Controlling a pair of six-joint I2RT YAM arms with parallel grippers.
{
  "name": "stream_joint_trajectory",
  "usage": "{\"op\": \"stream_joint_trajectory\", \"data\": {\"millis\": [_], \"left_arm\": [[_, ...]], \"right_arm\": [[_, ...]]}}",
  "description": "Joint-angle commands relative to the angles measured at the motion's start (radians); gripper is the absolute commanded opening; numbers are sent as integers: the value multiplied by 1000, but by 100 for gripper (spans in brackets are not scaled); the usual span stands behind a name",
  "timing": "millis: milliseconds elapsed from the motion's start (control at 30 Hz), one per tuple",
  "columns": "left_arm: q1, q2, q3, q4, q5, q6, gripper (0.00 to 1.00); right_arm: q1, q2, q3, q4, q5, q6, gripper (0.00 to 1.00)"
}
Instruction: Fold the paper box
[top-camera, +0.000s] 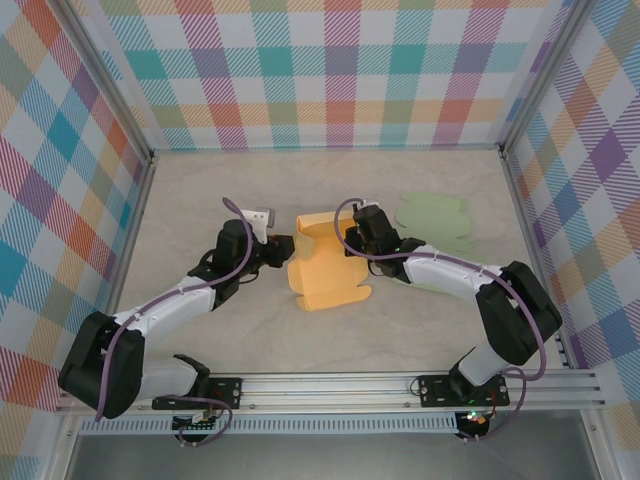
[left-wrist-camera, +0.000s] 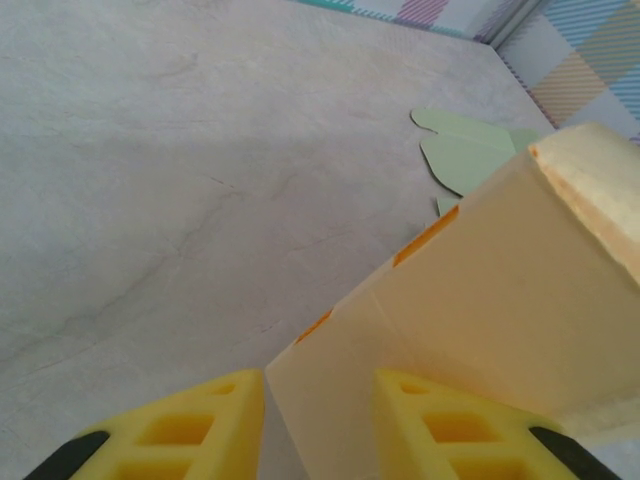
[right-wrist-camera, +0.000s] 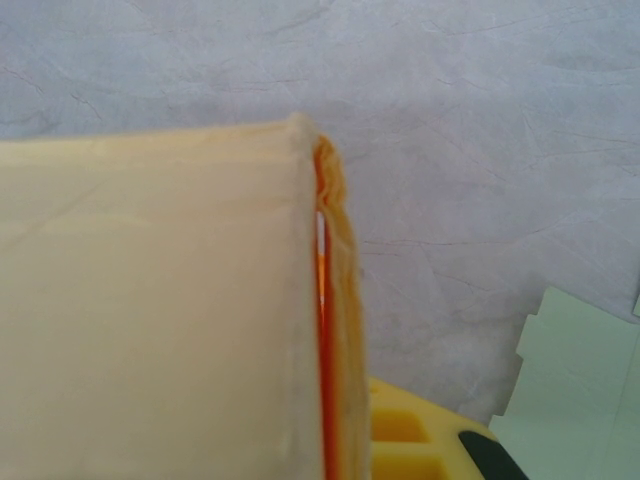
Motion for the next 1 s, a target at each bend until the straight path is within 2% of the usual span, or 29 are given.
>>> {"op": "stream_joint_trajectory", "data": {"millis": [0,300,467,800,967], "left_arm": [[-13,-36,-9,-30,18,62,34],[-16,-55,0,-77,31,135,35],[-19,-45,23,-120,73,191,39],[-20,-40,65,-166,60,281,42],[-20,-4,86,-127,28,298,44]], "right_arm": [[5,-3,25,1,8,-13,0],[5,-4,25,6,11,-13,0],[5,-4,25,3,8,-13,0],[5,-9,20,4,10,-16,0],[5,-15,19,6,3,-20,0]]}}
